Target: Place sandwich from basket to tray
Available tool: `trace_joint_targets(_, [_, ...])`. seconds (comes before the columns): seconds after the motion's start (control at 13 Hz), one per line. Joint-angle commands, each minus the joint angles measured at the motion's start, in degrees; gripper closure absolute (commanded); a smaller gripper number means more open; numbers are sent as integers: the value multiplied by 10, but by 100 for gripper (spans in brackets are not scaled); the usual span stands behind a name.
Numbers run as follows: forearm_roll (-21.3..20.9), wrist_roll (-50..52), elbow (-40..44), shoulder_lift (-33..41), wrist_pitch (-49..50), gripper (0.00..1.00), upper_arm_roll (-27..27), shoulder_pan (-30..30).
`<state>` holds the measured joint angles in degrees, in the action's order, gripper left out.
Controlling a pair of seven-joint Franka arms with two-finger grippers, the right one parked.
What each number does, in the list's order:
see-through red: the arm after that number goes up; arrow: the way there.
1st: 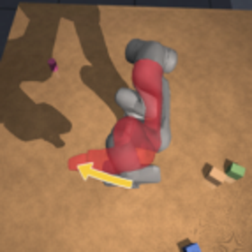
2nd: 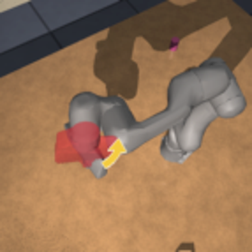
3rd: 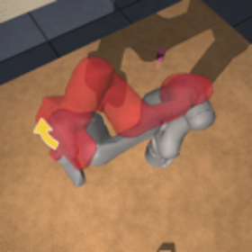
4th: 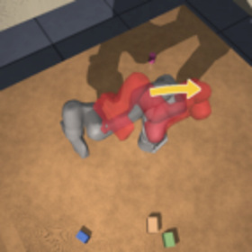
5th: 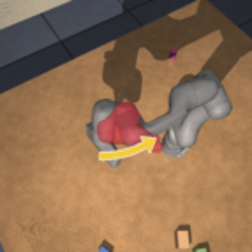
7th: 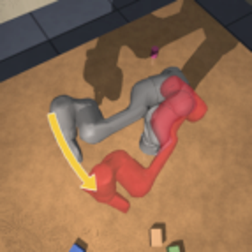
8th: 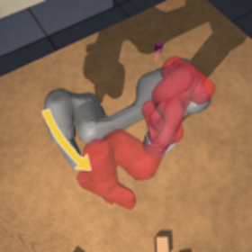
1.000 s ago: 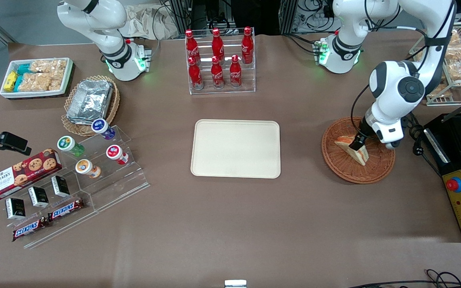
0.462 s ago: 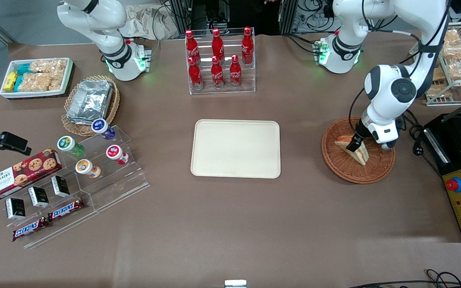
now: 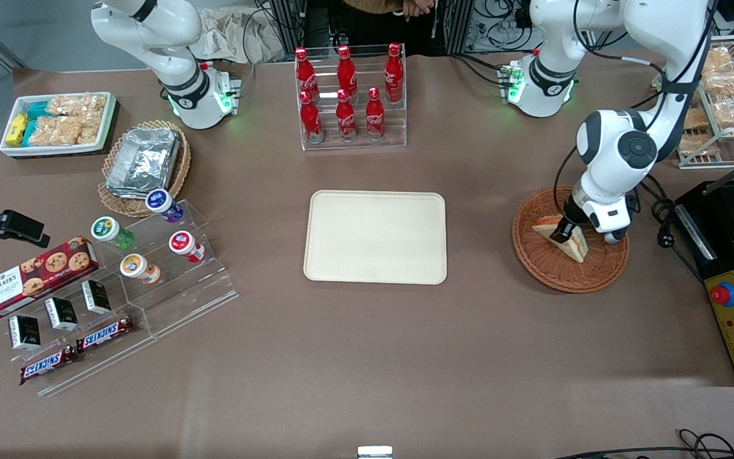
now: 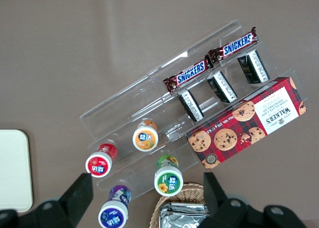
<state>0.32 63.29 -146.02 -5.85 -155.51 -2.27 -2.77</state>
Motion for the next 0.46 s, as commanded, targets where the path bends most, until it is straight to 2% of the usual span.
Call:
trace_joint_targets(0.0, [6,-5,7,12,0,100,0,0])
trace_joint_targets(0.15, [-4,-8,27,39,54,100,0,0])
trace_joint_targets(0.38, [-6,-42,103,86,204,100,-5,-4])
